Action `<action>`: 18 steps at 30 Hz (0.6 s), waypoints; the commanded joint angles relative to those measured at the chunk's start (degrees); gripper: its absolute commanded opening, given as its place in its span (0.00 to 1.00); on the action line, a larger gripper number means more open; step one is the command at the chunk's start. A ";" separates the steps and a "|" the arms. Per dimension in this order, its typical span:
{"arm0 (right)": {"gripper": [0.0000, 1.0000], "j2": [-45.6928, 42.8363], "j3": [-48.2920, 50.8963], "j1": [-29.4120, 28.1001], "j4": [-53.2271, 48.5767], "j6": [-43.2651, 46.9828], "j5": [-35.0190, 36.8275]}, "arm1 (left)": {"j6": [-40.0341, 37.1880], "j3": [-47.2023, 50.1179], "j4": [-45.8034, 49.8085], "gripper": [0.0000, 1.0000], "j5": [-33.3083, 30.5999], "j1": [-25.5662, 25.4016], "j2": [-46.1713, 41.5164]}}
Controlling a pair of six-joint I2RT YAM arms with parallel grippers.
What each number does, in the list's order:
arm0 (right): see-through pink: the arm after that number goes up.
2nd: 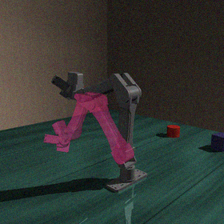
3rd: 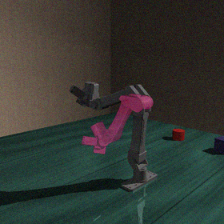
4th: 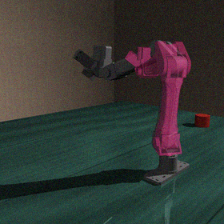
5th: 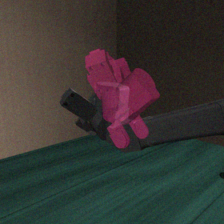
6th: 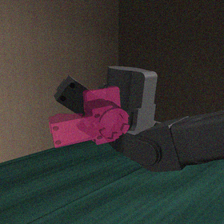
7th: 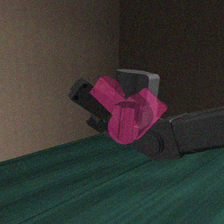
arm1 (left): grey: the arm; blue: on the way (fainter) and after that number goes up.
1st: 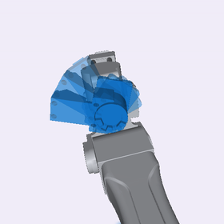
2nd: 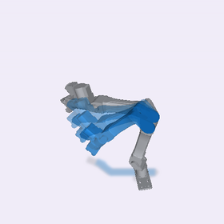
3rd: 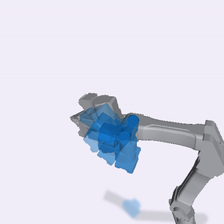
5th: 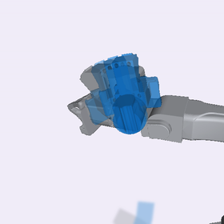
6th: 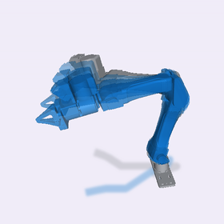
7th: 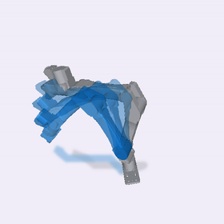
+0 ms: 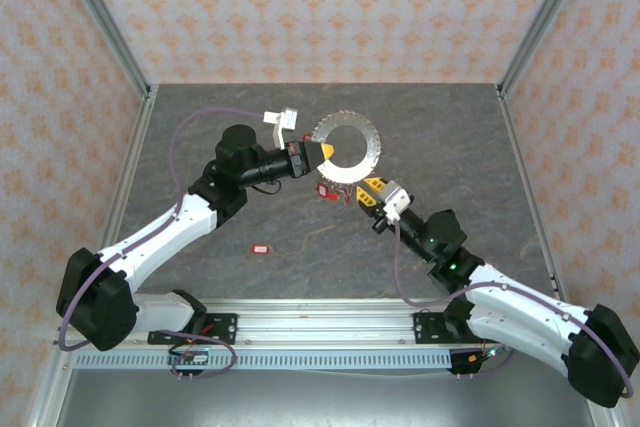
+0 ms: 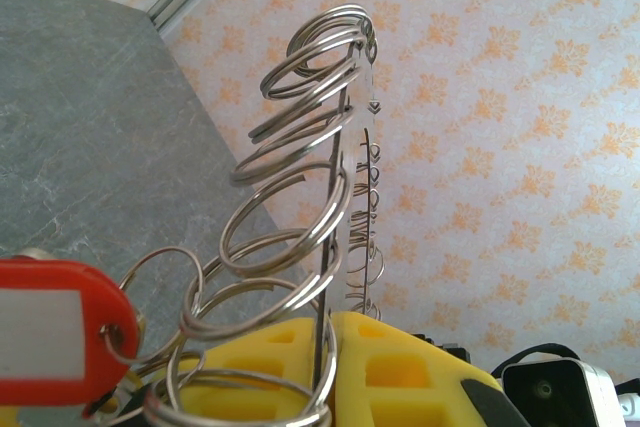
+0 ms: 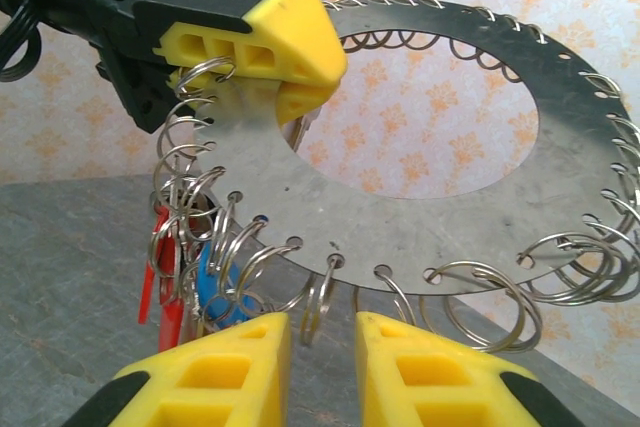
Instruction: Put the keys on the keyring
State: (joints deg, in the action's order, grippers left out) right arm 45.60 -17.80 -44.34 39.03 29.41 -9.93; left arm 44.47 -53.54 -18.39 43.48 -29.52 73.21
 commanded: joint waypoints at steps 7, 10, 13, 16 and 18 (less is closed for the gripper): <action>0.19 2.69 -3.07 -0.31 3.87 -0.15 0.32 | -0.27 -2.07 -2.77 0.00 0.11 -0.02 -2.23; 0.17 3.85 -3.22 -0.33 5.24 -0.56 0.39 | -0.39 -2.03 -2.68 0.00 0.10 -0.03 -2.29; 0.15 4.57 -3.31 -0.42 5.89 -0.56 0.88 | -0.43 -2.01 -2.61 0.00 0.11 -0.05 -2.28; 0.14 4.76 -3.17 -0.48 5.89 -0.44 0.97 | -0.44 -2.02 -2.66 0.00 -0.01 -0.07 -2.38; 0.14 4.68 -2.96 -0.58 5.89 -0.49 1.05 | -0.43 -1.95 -2.66 0.00 -0.07 -0.04 -2.37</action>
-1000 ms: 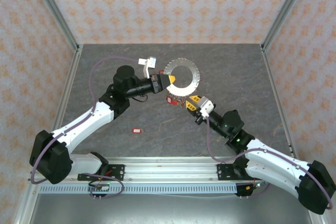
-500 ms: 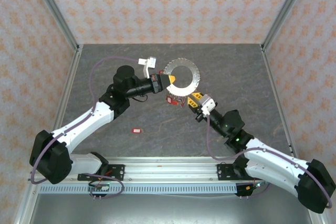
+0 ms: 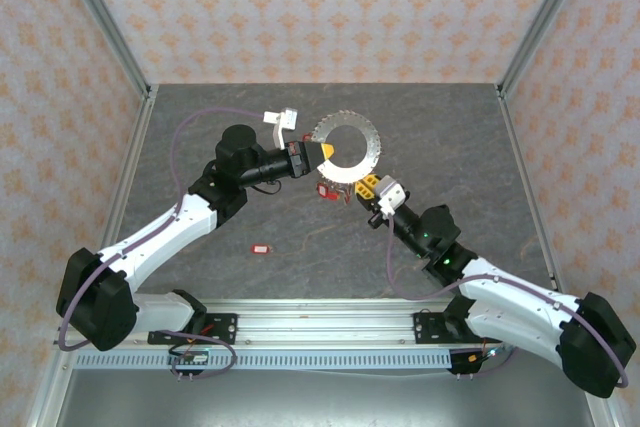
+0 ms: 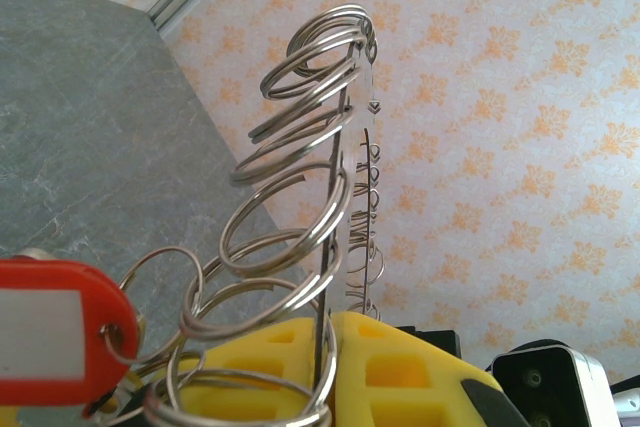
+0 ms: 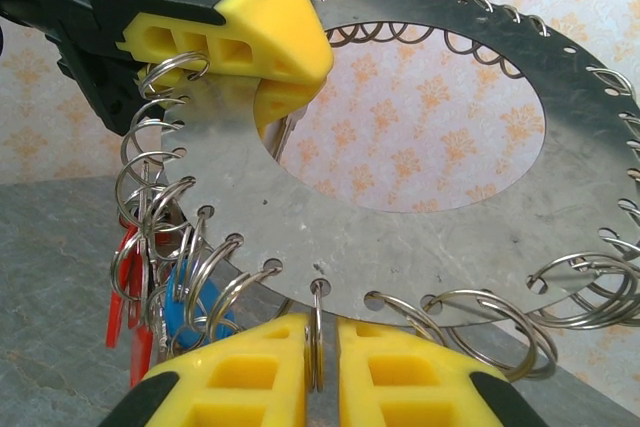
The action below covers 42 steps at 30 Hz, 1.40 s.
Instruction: Put the keys on the keyring
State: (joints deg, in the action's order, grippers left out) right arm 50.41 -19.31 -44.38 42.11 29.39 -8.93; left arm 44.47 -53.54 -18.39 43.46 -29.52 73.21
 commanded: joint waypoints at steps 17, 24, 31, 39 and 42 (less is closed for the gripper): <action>0.15 -2.06 0.33 -0.53 1.51 -0.74 1.33 | 0.42 -2.35 -3.45 0.00 -0.66 -0.04 -2.02; 0.16 -1.72 0.42 -0.53 1.22 -0.56 1.15 | 0.78 -2.27 -3.71 0.00 -0.57 -0.08 -2.02; 0.16 -0.78 0.21 -0.53 1.71 -0.33 1.47 | 1.32 -2.40 -4.43 0.00 -0.57 -0.01 -1.69; 0.15 -0.06 0.43 -0.52 2.08 -0.52 1.04 | 1.42 -1.92 -4.57 0.00 -0.75 -0.01 -1.82; 0.13 -0.05 0.50 -0.53 2.03 -0.54 1.15 | 1.48 -1.89 -4.50 0.00 -0.83 -0.02 -1.84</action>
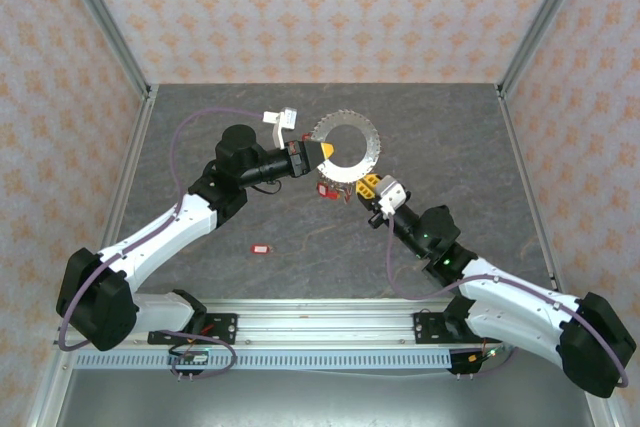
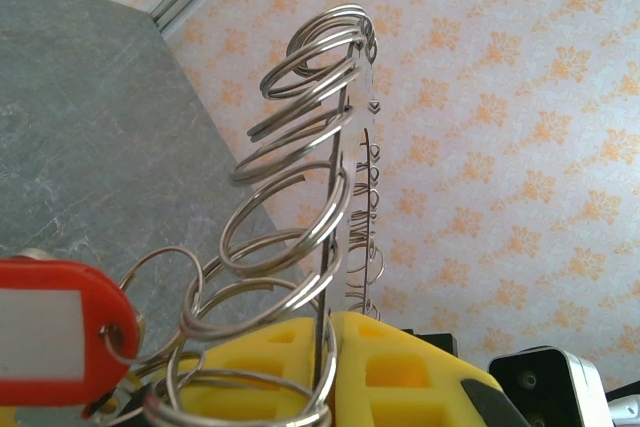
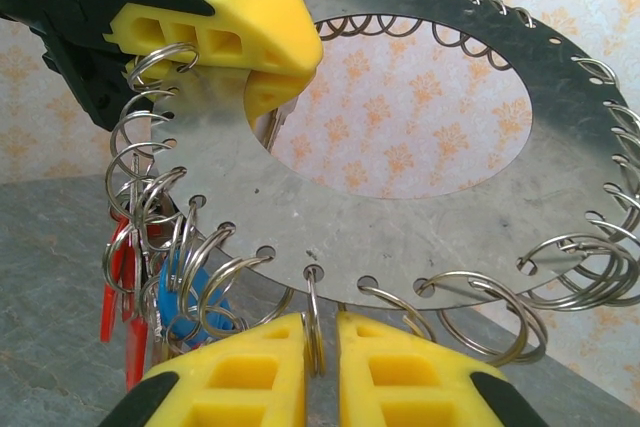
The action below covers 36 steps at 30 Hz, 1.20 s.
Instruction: Put the keys on the keyring
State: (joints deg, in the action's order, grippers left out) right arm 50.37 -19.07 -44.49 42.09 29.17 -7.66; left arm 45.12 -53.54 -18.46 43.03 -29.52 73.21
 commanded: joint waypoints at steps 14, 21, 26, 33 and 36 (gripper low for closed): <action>0.00 -1.92 -0.59 -0.42 2.65 -3.66 1.47 | 1.13 -0.96 -1.76 0.00 -3.81 -0.04 -1.78; 0.00 -1.13 -2.26 -0.42 2.34 -3.28 1.18 | 2.99 -0.14 -2.42 0.07 -4.09 -0.09 -0.65; 0.00 0.49 -3.69 -0.42 2.90 -4.36 1.47 | 3.28 -0.45 -1.22 0.11 -3.04 -0.10 0.37; 0.00 0.53 -4.83 -0.42 -0.84 -5.17 1.51 | 4.13 1.19 0.57 0.24 -3.50 -0.27 1.81; 0.00 -0.20 -5.77 -0.42 -5.49 -6.53 2.22 | 4.62 2.52 1.22 0.24 -4.77 -0.41 2.52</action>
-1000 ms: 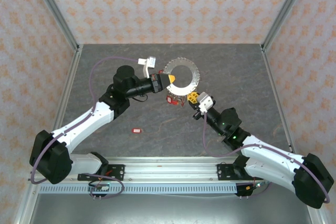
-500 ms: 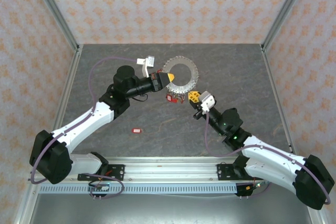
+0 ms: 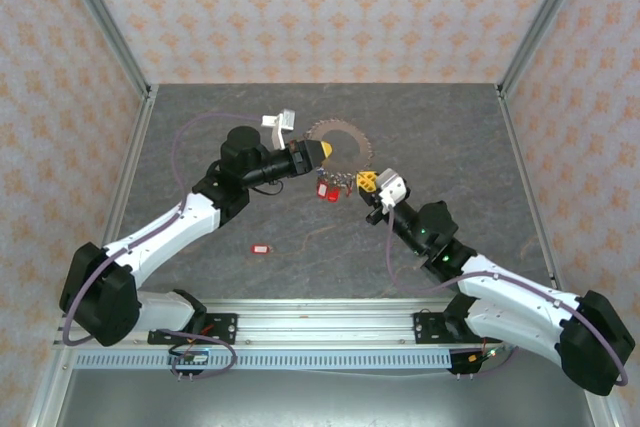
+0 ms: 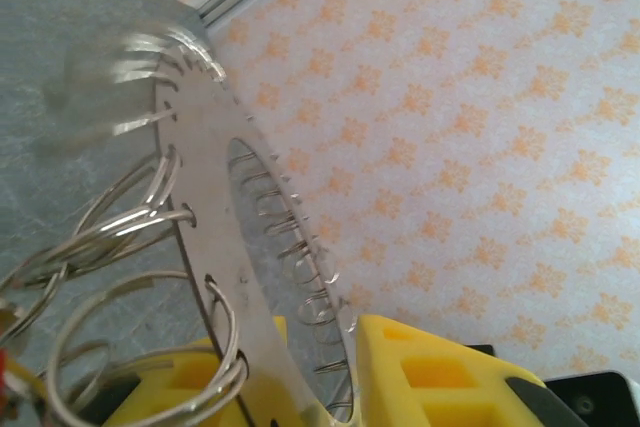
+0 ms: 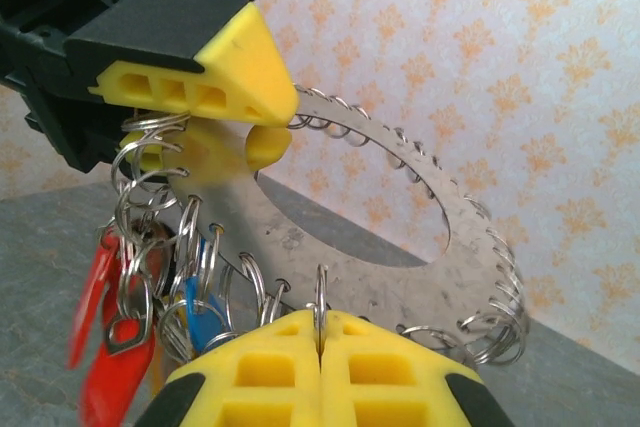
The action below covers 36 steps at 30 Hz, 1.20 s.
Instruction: Put the keys on the keyring
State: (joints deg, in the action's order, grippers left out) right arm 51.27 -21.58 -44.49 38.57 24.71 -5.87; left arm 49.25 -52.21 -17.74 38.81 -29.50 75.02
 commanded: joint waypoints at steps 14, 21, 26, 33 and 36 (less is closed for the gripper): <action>0.00 2.35 -5.93 0.17 -20.26 -10.02 4.35 | 2.90 6.42 -0.94 0.34 -3.59 -3.26 9.33; 0.00 4.94 -6.16 3.83 -25.24 -12.73 -1.23 | 5.17 10.16 -3.74 0.39 -6.52 -4.26 13.21; 0.00 6.68 -6.15 5.51 -26.54 -14.27 -4.27 | 5.52 11.03 -4.43 0.44 -6.77 -5.09 15.89; 0.00 9.06 -4.98 7.32 -27.27 -14.68 -8.82 | 6.04 13.83 -4.02 0.61 -8.59 -5.48 17.62; 0.00 9.79 -5.30 8.09 -28.56 -13.80 -10.12 | 5.21 14.94 -3.25 0.68 -9.51 -5.48 16.26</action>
State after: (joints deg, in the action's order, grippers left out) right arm 60.86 -25.02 -36.95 9.80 11.09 -13.78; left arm 55.61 -38.06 -20.84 31.64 -34.57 92.42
